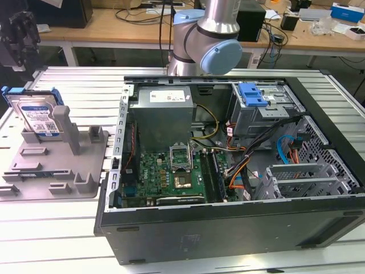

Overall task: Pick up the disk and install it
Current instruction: 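Pick up the disk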

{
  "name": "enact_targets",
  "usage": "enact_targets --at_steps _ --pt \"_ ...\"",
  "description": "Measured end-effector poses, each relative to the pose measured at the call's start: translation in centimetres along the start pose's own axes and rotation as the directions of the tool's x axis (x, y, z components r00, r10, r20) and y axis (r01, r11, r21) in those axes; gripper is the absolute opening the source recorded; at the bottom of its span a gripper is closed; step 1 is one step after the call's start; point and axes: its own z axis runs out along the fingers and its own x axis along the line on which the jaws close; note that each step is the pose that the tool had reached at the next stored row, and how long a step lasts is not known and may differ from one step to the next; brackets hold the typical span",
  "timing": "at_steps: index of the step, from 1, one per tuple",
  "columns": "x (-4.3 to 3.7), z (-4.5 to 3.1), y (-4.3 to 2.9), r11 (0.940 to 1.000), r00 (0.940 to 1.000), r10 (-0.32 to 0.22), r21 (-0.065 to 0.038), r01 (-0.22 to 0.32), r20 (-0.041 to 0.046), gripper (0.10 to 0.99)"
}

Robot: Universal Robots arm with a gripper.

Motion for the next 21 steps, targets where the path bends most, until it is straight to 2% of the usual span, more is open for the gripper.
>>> enact_targets --at_steps 3,6,14,21 --pt "-0.04 0.47 1.41 1.0 1.0 -0.004 0.001 0.004 -0.0001 0.6" --pt "0.05 0.97 2.35 0.9999 0.9999 -0.016 0.002 0.016 0.0 0.6" --pt "0.41 1.83 2.67 0.998 0.998 -0.063 0.006 0.063 -0.0009 0.6" --pt "0.41 2.42 3.73 0.9979 0.9979 -0.064 0.008 0.064 -0.001 0.6"
